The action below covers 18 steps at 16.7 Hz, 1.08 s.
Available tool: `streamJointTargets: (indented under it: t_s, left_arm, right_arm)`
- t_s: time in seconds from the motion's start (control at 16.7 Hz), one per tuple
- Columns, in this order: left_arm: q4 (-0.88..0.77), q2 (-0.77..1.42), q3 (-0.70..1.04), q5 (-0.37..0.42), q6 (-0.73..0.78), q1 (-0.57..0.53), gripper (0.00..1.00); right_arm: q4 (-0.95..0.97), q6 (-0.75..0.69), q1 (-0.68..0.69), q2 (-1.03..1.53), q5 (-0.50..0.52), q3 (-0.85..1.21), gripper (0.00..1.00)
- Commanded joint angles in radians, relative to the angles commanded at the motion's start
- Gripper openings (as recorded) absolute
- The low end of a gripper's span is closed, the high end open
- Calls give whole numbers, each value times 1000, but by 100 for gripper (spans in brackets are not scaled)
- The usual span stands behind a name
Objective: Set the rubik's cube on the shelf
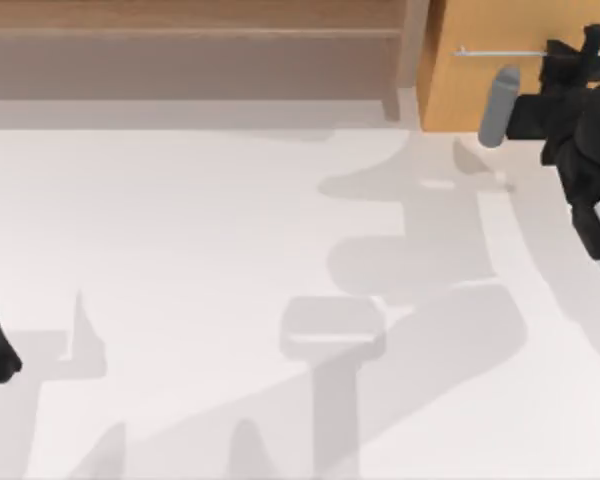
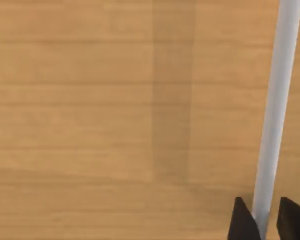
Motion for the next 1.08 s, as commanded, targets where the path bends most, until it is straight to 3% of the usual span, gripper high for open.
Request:
streamJointTargets:
  t_s: [0.66,1.08]
  left_arm:
    - [0,0,0,0,0,0,100]
    - [0,0,0,0,0,0,100]
  right_arm:
    - [7,3,5,-8,2,-18,0]
    - [143,5,35,-113,32,-269,0]
